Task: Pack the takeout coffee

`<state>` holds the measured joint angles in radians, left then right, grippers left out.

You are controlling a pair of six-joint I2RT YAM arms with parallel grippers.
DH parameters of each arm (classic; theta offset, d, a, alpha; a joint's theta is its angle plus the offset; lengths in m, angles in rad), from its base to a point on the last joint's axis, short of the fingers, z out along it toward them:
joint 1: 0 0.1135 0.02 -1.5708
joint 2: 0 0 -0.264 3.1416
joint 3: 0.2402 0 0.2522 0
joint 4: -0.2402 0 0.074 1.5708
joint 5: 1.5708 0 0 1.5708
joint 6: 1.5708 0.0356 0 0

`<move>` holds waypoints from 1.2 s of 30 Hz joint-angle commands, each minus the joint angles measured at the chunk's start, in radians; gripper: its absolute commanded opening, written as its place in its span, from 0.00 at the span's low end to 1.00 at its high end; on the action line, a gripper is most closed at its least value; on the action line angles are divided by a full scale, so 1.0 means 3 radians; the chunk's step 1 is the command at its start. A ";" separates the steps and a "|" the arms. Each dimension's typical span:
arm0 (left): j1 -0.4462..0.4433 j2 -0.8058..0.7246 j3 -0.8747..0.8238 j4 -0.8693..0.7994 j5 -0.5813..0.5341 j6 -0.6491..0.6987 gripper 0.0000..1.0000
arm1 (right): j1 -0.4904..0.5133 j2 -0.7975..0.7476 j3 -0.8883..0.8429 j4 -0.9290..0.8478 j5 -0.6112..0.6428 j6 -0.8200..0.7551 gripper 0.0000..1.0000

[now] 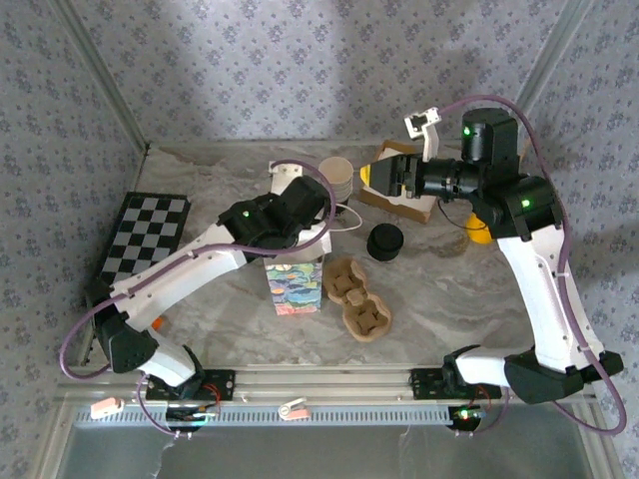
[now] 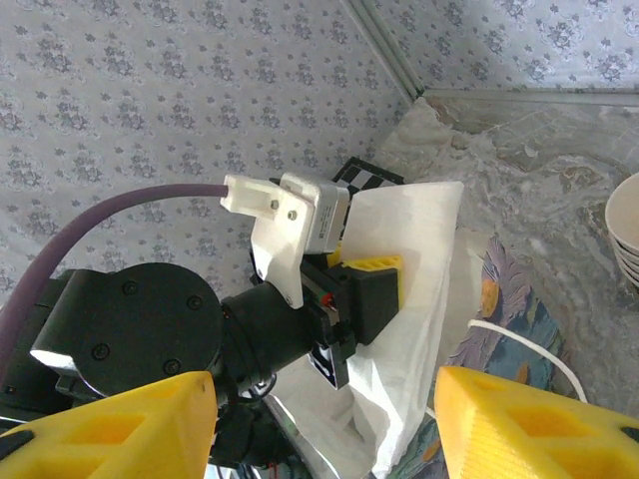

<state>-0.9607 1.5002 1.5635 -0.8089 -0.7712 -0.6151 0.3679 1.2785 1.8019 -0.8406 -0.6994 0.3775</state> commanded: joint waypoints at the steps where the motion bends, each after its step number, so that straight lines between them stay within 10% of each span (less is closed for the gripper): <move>1: -0.0014 -0.0065 0.0220 -0.0089 0.0055 0.0141 0.39 | -0.0029 -0.0074 -0.0017 0.0125 -0.0123 0.0042 0.62; 11: -0.0074 -0.0085 0.0715 -0.0600 -0.0051 0.0171 0.60 | -0.0052 -0.0075 -0.0013 0.0177 -0.0154 0.0084 0.62; 36: 0.0098 0.0789 0.0729 -0.1215 0.0804 0.0001 0.30 | -0.0132 -0.0064 -0.0178 0.0260 -0.0271 0.0176 0.62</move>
<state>-0.9367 1.7184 1.7851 -1.1664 -0.5690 -0.5968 0.3363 1.2713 1.7573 -0.7879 -0.7498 0.4149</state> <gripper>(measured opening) 0.306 0.623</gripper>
